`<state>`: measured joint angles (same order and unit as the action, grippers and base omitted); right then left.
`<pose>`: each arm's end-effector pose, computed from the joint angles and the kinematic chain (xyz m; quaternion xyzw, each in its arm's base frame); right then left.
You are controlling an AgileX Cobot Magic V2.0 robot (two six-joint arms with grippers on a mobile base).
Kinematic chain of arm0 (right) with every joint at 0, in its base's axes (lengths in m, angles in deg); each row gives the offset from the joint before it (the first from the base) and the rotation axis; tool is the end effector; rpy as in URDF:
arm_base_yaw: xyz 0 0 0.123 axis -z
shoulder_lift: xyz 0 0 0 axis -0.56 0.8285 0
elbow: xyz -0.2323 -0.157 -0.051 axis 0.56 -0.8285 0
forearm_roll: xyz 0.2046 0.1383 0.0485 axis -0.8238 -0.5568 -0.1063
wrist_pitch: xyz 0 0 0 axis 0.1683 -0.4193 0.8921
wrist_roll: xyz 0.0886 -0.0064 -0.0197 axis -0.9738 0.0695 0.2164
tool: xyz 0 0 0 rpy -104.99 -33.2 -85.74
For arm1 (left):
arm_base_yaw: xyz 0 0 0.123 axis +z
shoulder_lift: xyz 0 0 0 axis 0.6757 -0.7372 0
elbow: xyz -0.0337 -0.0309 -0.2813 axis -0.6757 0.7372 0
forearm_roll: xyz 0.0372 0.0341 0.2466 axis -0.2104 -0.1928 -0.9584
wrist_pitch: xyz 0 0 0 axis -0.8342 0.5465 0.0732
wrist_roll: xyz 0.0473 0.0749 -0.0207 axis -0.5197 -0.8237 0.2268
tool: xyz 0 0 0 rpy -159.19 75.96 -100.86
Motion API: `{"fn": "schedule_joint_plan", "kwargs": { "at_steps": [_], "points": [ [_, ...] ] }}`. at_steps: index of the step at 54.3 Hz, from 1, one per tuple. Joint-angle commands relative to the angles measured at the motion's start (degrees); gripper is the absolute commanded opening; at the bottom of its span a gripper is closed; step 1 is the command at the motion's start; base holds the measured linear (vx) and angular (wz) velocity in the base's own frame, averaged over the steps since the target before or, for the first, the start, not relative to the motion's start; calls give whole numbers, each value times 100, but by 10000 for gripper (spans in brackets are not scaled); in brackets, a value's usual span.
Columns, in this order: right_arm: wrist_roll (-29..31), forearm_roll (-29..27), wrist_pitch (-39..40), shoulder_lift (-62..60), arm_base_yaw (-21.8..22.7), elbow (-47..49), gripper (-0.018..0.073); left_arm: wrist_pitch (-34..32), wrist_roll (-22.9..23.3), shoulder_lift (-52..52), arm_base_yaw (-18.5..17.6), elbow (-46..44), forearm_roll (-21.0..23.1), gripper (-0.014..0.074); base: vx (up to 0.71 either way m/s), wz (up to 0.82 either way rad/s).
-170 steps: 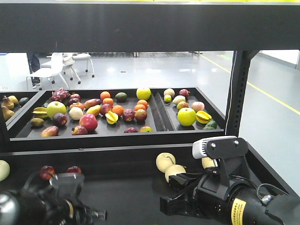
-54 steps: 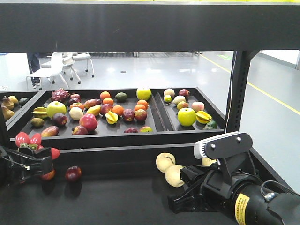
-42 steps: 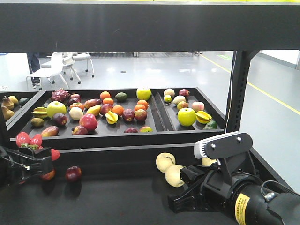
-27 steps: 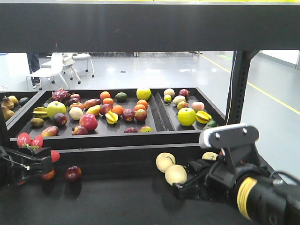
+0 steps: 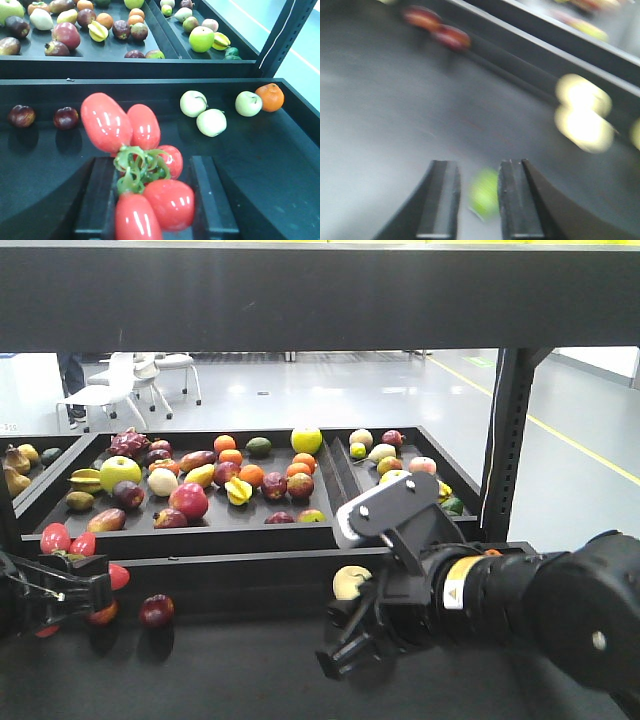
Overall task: Pick snacks and fruit into basket
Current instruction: 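Move the right gripper down over the green lime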
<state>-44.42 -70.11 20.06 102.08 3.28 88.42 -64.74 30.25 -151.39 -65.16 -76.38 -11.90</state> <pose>0.2895 0.1768 0.3517 -0.2953 0.8121 0.1177 0.4893 0.2274 -0.0780 0.3736 0.0096 0.8261 -0.1113 0.5523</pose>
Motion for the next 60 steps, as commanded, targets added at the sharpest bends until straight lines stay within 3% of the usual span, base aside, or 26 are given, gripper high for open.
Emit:
{"fn": "schedule_joint_plan", "kwargs": {
  "at_steps": [1,10,20,29,46,60],
  "points": [
    [783,-1174,777,-144,235,239,318,-389,-20,110,-35,-171,-69,-6,0,0],
    [789,-2098,941,-53,811,239,392,-389,-20,110,-35,-171,-69,-6,0,0],
    [903,-2111,926,79,1006,239,498,-389,-20,110,-35,-171,-69,-6,0,0],
    [1436,-2154,941,90,1006,239,507,-389,-20,110,-35,-171,-69,-6,0,0],
    [1335,-2358,742,97,1006,239,529,-389,-20,110,-35,-171,-69,-6,0,0],
    [1340,-2455,641,97,1006,239,657,-389,-20,110,-35,-171,-69,-6,0,0]
  ]
}}
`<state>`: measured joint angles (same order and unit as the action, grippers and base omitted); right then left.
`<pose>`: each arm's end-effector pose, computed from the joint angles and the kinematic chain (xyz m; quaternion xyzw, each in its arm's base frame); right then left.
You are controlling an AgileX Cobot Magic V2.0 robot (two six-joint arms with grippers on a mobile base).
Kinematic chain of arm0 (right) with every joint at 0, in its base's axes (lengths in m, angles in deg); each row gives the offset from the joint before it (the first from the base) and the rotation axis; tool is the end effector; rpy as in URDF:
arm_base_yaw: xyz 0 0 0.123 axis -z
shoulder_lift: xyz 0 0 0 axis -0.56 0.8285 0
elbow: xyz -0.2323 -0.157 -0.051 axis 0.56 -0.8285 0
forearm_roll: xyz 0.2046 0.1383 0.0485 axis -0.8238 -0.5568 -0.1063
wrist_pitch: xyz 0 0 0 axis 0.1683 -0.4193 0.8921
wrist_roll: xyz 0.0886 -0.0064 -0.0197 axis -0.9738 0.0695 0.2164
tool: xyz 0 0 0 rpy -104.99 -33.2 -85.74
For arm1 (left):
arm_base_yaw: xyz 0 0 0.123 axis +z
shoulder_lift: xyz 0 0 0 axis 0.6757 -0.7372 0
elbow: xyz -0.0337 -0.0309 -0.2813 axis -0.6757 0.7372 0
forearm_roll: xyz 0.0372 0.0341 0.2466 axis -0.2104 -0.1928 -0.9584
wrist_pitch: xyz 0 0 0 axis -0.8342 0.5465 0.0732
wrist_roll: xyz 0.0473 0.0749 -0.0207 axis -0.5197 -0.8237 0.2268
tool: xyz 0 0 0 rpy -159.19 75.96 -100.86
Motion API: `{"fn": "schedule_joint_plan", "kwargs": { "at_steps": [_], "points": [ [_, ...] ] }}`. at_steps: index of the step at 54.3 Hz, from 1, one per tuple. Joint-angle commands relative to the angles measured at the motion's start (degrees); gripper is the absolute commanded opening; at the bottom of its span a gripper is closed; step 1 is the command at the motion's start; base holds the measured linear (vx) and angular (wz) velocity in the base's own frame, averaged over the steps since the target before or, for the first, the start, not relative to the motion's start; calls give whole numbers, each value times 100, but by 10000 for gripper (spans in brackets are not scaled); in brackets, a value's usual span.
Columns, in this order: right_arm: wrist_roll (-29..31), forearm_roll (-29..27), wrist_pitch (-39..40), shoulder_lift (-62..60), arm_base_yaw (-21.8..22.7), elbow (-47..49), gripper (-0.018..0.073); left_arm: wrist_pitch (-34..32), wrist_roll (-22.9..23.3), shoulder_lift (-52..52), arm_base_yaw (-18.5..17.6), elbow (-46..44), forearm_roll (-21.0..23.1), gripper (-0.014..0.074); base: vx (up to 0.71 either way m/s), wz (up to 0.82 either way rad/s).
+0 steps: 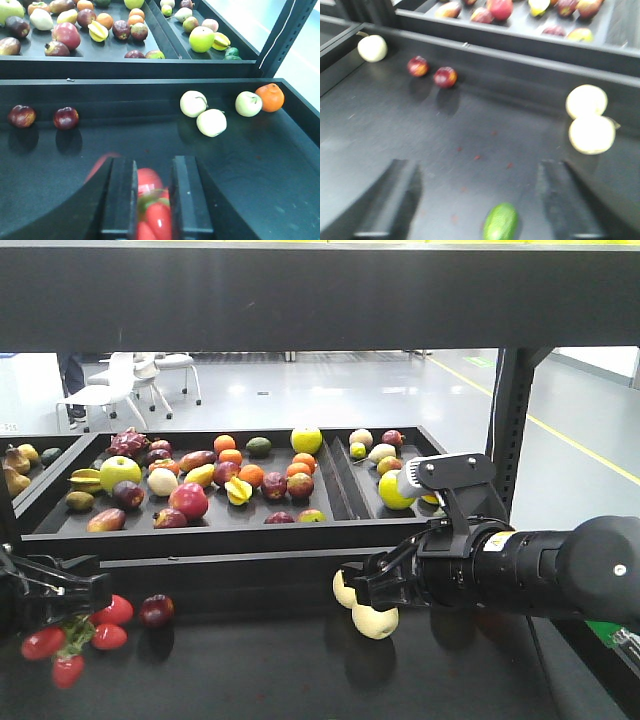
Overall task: Pick snacks and fruit into basket
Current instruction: 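Move the right gripper down over the green lime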
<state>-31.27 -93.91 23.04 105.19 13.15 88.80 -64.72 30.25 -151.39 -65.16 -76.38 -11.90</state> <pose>0.3260 0.1406 0.3429 -0.1829 0.8311 0.1721 0.4962 0.2274 -0.0780 0.3736 0.0095 0.8262 -0.1113 0.5522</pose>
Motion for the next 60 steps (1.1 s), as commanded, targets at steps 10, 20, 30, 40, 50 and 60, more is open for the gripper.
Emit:
{"fn": "schedule_joint_plan", "kwargs": {
  "at_steps": [10,20,30,40,50,60],
  "points": [
    [-63,-100,344,-214,19,200,683,-391,-20,110,-35,-171,-69,-6,0,0],
    [-191,-100,311,17,19,200,676,-391,-20,110,-35,-171,-69,-6,0,0],
    [-233,-100,240,269,19,200,672,-391,-20,110,-35,-171,-69,-6,0,0],
    [-259,-100,338,443,19,200,669,-391,-20,110,-35,-171,-69,-6,0,0],
    [-435,-100,307,701,19,407,666,-391,-20,110,-35,-171,-69,-6,0,0],
    [-577,-66,-112,1149,19,1018,662,-391,-20,110,-35,-171,-69,-6,0,0]
  ]
}}
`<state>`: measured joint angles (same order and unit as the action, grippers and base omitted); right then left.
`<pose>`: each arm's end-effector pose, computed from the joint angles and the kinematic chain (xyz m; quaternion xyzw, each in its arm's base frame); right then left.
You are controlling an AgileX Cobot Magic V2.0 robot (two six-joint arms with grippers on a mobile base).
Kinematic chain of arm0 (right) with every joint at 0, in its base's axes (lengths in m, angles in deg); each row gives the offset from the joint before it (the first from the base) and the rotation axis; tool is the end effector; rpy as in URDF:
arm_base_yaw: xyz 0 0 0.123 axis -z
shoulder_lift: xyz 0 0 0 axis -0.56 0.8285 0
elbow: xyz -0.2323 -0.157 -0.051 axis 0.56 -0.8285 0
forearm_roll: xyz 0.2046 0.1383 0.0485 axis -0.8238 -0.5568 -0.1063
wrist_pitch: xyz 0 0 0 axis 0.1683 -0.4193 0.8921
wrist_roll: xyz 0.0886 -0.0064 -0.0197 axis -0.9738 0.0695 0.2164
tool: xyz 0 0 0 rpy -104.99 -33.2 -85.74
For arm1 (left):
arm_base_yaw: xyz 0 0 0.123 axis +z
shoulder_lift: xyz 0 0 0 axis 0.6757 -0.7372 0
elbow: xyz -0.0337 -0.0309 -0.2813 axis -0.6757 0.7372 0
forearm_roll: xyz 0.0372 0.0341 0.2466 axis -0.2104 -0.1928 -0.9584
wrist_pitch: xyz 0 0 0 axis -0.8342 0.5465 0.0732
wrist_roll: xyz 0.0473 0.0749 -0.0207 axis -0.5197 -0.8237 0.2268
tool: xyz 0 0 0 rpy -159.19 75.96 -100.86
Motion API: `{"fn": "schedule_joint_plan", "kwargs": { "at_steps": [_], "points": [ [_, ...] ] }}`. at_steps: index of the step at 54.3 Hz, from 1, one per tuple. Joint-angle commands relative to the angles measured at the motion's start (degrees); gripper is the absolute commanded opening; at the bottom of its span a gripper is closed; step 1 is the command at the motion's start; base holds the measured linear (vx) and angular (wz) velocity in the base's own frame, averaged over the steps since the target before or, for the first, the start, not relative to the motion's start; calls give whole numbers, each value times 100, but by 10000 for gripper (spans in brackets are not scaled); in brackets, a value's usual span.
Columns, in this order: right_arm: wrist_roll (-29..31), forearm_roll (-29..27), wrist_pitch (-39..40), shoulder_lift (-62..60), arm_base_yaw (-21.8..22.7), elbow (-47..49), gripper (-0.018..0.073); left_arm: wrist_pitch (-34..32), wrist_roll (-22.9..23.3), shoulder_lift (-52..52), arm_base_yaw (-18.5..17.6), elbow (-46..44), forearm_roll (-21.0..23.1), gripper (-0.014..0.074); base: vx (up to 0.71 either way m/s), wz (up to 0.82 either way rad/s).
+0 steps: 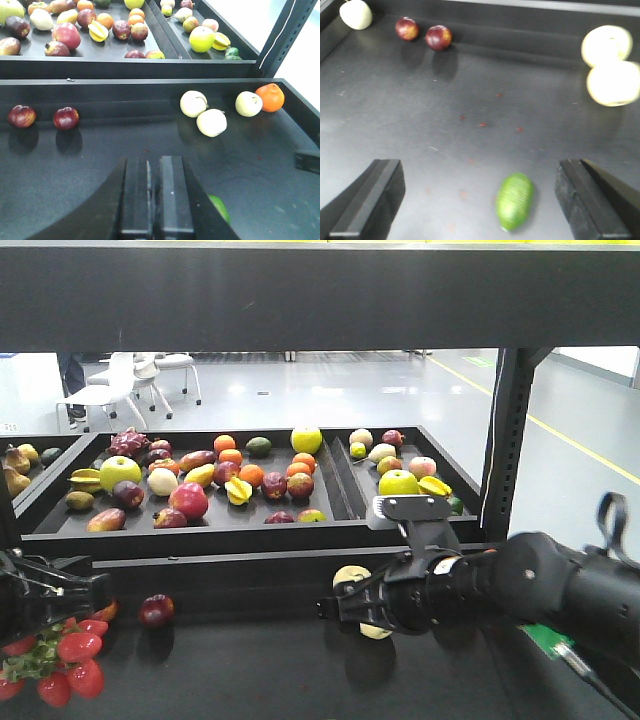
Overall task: Pick snacks and fruit into basket
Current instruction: 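Move the right gripper down over the green lime, then align the open right gripper around the lime and lower onto it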
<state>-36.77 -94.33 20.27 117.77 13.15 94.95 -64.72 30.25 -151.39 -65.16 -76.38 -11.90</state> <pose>0.3715 0.1604 0.2914 -0.1476 0.8751 0.1930 0.4185 0.2274 -0.0780 0.3736 0.0095 0.8262 -0.1113 0.5522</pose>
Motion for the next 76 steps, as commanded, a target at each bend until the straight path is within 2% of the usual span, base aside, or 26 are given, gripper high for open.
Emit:
{"fn": "schedule_joint_plan", "kwargs": {
  "at_steps": [1,17,38,49,66,76],
  "points": [
    [-39,-11,137,-54,19,464,662,-391,-20,110,-35,-171,-69,-6,0,0],
    [-275,73,-288,755,19,1072,652,-391,-20,110,-35,-171,-69,-6,0,0],
    [-778,728,-692,1649,19,1584,643,-391,-20,110,-35,-171,-69,-6,0,0],
    [-828,758,-884,1857,19,1634,637,-391,-20,110,-35,-171,-69,-6,0,0],
    [-1115,1017,-884,2017,19,1634,628,-391,-20,110,-35,-171,-69,-6,0,0],
    [-1091,1019,-767,2088,19,1634,613,-391,-20,110,-35,-171,-69,-6,0,0]
  ]
}}
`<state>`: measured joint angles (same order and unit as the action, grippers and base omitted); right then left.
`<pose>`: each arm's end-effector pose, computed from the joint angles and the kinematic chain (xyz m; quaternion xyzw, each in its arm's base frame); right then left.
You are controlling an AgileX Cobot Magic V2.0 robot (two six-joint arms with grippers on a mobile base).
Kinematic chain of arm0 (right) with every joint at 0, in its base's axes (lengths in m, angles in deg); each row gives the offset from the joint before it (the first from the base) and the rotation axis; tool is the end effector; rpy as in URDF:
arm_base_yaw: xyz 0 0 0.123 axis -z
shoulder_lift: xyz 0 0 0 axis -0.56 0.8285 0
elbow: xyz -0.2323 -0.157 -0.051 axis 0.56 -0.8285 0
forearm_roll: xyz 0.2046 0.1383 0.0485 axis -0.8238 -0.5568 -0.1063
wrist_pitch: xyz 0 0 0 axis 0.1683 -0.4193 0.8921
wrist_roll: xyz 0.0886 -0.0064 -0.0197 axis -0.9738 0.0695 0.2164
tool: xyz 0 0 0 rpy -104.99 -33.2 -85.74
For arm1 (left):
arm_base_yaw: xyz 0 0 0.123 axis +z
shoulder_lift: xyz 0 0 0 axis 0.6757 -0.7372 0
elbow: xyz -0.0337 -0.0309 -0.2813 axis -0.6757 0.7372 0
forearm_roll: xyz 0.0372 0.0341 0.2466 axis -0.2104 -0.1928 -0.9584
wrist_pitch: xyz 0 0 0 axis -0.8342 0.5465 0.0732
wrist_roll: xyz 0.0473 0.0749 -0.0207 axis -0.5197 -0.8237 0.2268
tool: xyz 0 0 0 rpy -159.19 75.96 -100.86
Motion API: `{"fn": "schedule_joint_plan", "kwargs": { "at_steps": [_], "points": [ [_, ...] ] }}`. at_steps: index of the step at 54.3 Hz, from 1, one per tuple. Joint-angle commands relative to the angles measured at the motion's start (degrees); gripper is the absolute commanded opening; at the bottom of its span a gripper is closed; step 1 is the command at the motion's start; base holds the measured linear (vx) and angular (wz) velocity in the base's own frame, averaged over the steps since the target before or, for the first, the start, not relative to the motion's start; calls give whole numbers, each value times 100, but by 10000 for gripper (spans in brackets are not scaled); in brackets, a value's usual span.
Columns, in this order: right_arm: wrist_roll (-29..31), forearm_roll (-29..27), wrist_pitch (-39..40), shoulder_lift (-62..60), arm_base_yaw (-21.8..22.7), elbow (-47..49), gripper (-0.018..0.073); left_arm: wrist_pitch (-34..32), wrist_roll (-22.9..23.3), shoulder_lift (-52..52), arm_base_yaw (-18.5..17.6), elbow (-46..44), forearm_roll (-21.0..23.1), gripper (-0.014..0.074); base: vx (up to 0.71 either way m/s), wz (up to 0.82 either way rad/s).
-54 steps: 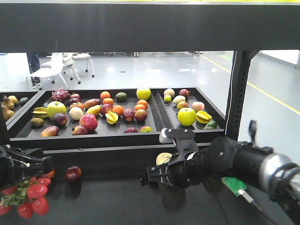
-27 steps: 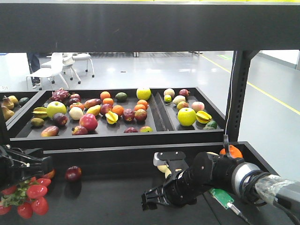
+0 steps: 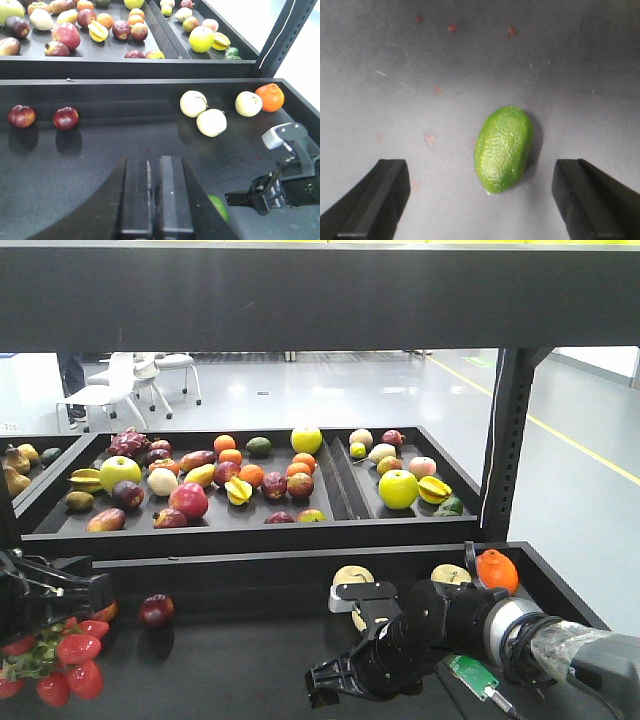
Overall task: Pick snacks and fruit into basket
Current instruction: 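Align the open right gripper around the lime and lower onto it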
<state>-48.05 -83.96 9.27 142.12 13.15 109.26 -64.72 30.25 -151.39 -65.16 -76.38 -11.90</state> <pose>0.4338 0.1840 0.1663 -0.1408 0.9471 0.1541 0.2437 0.2274 -0.0780 0.3736 0.0095 0.8262 -0.1113 0.5522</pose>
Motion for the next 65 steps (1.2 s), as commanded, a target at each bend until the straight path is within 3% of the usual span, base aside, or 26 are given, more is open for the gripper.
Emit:
{"fn": "schedule_joint_plan", "kwargs": {
  "at_steps": [1,24,65],
  "points": [
    [55,-18,363,-348,19,203,609,-391,-20,110,-35,-171,-69,-6,0,0],
    [54,-215,481,-307,19,203,519,-391,-20,110,-35,-171,-69,-6,0,0],
    [26,-186,341,-203,19,253,524,-391,-20,110,-35,-171,-69,-6,0,0]
  ]
}}
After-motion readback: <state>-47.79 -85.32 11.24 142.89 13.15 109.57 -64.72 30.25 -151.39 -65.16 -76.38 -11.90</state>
